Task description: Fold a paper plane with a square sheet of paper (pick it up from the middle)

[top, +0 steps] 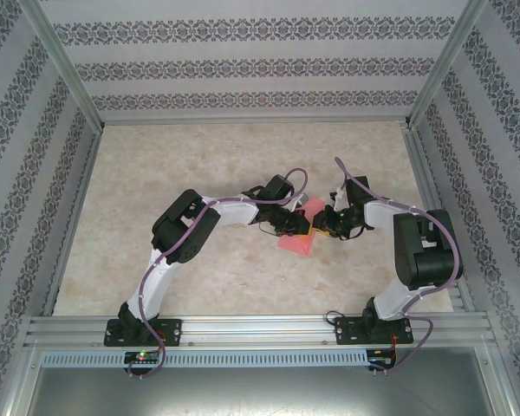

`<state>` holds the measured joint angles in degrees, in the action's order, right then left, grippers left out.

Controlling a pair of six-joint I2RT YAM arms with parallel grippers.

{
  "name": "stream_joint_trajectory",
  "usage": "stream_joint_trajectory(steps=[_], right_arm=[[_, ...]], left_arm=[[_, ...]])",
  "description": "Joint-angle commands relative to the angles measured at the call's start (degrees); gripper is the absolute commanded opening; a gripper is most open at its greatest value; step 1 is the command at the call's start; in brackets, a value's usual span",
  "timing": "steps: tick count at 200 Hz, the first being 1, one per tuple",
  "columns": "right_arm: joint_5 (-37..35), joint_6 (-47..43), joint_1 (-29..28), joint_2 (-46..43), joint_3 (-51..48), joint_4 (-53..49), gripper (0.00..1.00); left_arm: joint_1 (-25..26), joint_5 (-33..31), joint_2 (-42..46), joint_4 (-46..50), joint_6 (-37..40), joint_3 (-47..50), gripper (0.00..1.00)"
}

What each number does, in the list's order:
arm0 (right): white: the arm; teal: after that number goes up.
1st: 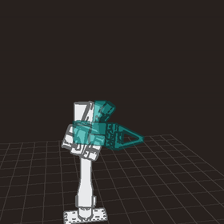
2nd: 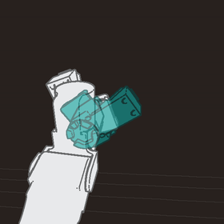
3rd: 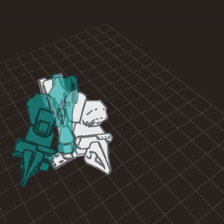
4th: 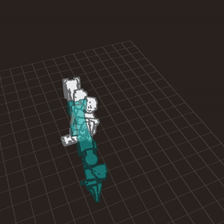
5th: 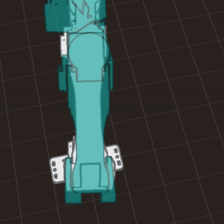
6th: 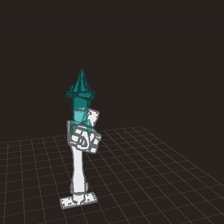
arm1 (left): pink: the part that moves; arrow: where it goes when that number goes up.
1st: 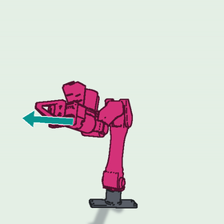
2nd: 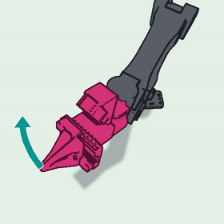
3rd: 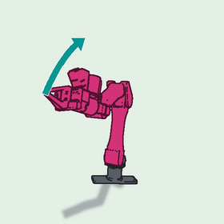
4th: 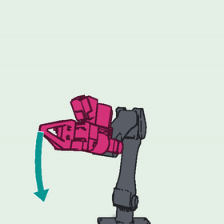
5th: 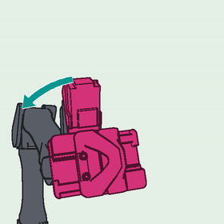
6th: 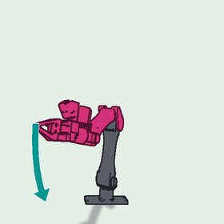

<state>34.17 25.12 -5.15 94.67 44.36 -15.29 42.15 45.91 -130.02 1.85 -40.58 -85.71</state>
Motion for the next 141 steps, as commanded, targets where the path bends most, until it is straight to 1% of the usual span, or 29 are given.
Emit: stream_joint_trajectory(steps=[1,50,59,74,141], right_arm=[[3.8,-0.3,-0.83,0.49,-1.01,2.03,0.22],[5.9,0.43,-0.74,0.29,-1.29,2.85,0.17],[5.46,0.43,-0.79,-0.16,-1.29,2.42,0.18],[3.74,-0.24,-0.76,-1.43,-0.97,0.57,0.22],[3.87,-0.29,-0.83,-4.38,-1.55,-0.91,0.21]], left_arm=[[-0.32,0.6,2.07,-0.69,1.08,0.28,0.03],[-0.4,0.66,2.17,-0.58,1.1,0.54,0.03],[-0.49,0.6,2.3,-0.57,1.1,0.62,0.03],[-0.49,0.73,2.35,-0.66,1.03,0.89,0.03],[-0.67,1.01,2.48,-1.34,1.02,1.6,0.02]])
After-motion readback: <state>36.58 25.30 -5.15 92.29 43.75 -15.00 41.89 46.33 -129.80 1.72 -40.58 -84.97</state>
